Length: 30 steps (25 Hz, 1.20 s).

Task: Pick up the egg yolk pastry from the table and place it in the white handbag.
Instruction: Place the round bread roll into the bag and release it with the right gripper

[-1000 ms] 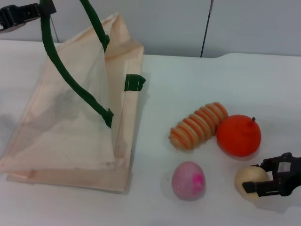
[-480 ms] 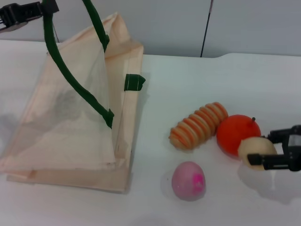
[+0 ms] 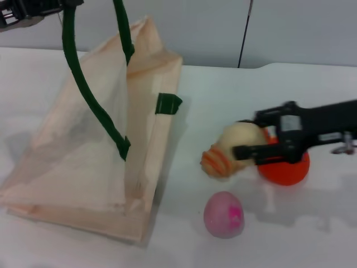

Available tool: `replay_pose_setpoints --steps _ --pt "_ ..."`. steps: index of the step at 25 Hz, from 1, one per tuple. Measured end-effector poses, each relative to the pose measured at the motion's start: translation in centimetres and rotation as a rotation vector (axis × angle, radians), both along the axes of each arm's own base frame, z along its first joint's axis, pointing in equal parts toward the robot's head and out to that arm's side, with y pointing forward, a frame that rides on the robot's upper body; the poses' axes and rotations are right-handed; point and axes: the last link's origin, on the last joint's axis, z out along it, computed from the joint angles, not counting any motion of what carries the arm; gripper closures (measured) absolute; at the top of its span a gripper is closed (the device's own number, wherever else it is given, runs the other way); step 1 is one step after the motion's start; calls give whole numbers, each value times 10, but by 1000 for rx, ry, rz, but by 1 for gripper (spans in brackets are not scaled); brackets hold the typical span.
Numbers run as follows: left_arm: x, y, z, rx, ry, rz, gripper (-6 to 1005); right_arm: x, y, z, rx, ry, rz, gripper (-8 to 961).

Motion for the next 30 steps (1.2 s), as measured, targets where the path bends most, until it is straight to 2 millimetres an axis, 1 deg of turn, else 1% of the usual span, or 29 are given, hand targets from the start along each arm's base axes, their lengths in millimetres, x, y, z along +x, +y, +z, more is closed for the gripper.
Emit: replay_pose_setpoints --steps 5,6,7,9,10,11,14,20,27,30 --pt "5 0 0 -13 -12 -27 796 -24 14 -30 -45 15 58 357" --pt "7 -1 1 -15 -19 -37 796 -33 18 -43 -60 3 70 357" --pt "7 -1 1 -15 -19 -37 796 -33 18 -43 -60 3 70 357" --pt "8 -1 1 -16 -25 -43 795 -40 21 -54 -69 -4 83 358" --pt "9 -1 1 -17 -27 -46 795 -49 24 -65 -73 -15 100 358" --pt "9 -2 1 -18 -29 -50 794 -49 24 -65 -73 -15 100 358" --pt "12 -3 2 -25 -41 -68 793 -62 27 -78 -71 -25 124 359" --pt "19 -1 1 -39 -47 -91 791 -81 37 -95 -12 -31 148 360" --pt "23 1 0 -45 -51 -101 788 -92 42 -107 33 -41 168 359" --pt "28 3 -1 -51 -58 -117 787 -98 46 -114 72 -59 166 367"
